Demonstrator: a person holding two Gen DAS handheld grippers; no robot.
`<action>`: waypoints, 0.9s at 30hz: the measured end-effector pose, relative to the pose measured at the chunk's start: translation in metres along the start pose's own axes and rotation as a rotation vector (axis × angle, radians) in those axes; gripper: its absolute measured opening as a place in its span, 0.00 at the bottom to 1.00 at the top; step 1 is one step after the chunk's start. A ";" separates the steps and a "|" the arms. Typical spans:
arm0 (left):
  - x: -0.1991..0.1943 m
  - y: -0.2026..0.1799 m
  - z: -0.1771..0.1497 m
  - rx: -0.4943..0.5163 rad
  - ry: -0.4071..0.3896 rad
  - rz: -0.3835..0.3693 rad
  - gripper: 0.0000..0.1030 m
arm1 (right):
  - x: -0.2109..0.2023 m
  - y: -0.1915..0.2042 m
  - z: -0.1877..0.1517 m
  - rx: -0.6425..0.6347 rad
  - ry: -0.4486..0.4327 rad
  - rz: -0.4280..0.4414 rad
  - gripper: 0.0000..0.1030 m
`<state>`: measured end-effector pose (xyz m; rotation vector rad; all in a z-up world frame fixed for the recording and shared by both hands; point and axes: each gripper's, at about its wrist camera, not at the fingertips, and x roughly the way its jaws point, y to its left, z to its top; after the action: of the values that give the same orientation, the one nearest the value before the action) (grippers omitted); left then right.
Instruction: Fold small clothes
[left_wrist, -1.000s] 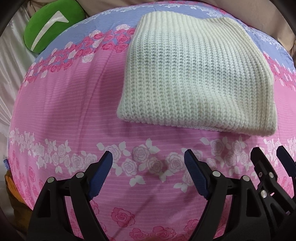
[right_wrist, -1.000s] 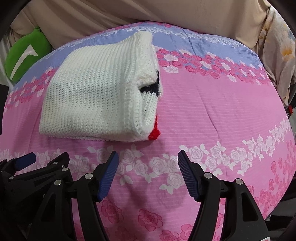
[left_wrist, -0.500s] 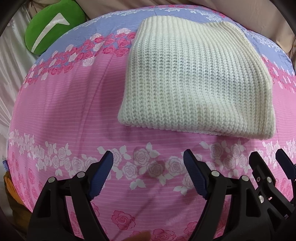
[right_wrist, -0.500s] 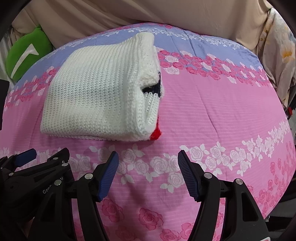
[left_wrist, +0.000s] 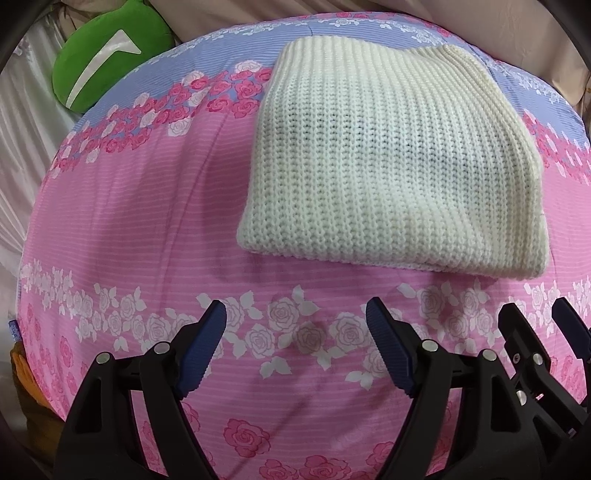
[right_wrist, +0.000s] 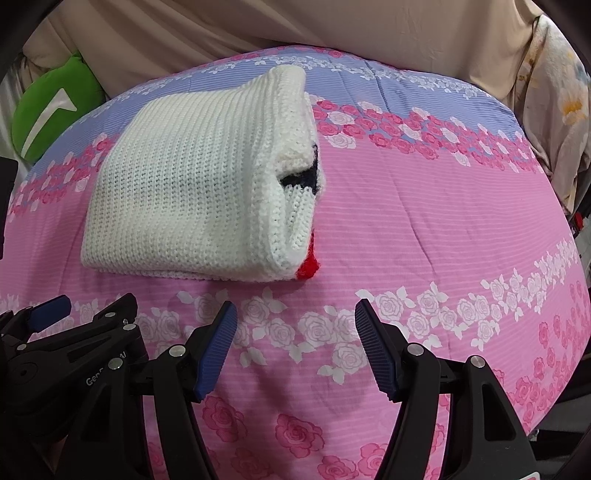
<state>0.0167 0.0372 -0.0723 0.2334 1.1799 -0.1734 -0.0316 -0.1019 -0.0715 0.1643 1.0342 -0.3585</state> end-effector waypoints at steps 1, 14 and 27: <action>-0.001 0.000 0.000 0.002 -0.001 0.000 0.73 | 0.000 0.000 0.000 0.000 -0.001 0.000 0.63; 0.001 0.003 0.002 0.001 0.006 -0.010 0.74 | 0.000 -0.004 0.000 0.004 -0.003 -0.001 0.63; 0.002 0.003 0.003 0.003 0.002 -0.004 0.74 | 0.001 -0.002 0.000 0.001 0.000 0.001 0.63</action>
<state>0.0205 0.0397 -0.0724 0.2340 1.1819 -0.1782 -0.0319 -0.1039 -0.0719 0.1655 1.0343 -0.3584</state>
